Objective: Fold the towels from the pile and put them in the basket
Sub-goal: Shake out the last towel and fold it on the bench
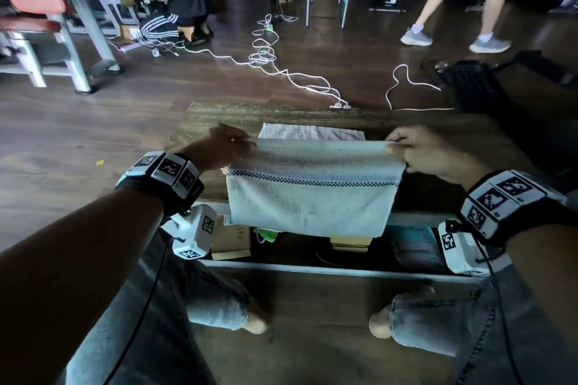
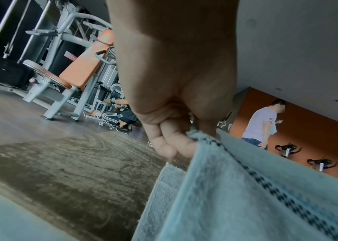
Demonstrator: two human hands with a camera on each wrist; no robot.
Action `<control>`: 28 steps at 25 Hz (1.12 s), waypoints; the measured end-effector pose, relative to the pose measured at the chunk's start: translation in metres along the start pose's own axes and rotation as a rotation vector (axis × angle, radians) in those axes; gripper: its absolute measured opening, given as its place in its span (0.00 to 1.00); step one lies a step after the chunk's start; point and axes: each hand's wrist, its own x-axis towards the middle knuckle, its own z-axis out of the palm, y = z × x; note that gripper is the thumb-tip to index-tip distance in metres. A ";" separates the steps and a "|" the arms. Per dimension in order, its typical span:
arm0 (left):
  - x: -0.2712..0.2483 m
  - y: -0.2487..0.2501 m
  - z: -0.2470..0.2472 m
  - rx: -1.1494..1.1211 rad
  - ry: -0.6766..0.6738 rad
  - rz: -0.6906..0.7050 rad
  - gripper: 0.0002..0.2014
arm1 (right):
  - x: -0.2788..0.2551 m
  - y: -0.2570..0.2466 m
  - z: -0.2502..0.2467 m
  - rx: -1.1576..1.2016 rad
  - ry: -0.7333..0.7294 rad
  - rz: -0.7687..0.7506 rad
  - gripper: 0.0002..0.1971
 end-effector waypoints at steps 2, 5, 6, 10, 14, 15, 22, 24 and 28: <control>0.027 0.002 0.006 0.018 0.036 0.028 0.10 | 0.028 0.009 -0.002 -0.038 0.081 -0.041 0.05; 0.088 -0.001 0.017 0.037 0.083 0.002 0.12 | 0.085 0.024 -0.006 -0.110 0.166 -0.027 0.08; 0.110 -0.004 0.021 0.051 0.098 -0.007 0.11 | 0.105 0.028 -0.006 -0.132 0.184 -0.006 0.09; 0.181 -0.023 0.038 0.156 0.130 -0.038 0.09 | 0.171 0.041 0.003 -0.147 0.250 0.004 0.06; 0.227 -0.041 0.061 0.337 0.180 -0.052 0.10 | 0.222 0.059 0.025 -0.195 0.289 -0.007 0.02; 0.235 -0.045 0.066 0.365 0.165 -0.045 0.11 | 0.231 0.066 0.033 -0.207 0.284 -0.015 0.02; 0.232 -0.061 0.082 0.438 0.024 0.045 0.19 | 0.238 0.084 0.064 -0.291 0.172 -0.019 0.04; 0.223 -0.055 0.079 0.442 0.033 0.096 0.13 | 0.231 0.077 0.062 -0.267 0.136 -0.017 0.03; 0.203 -0.037 0.071 0.413 0.033 0.037 0.08 | 0.208 0.055 0.049 -0.167 0.218 -0.096 0.04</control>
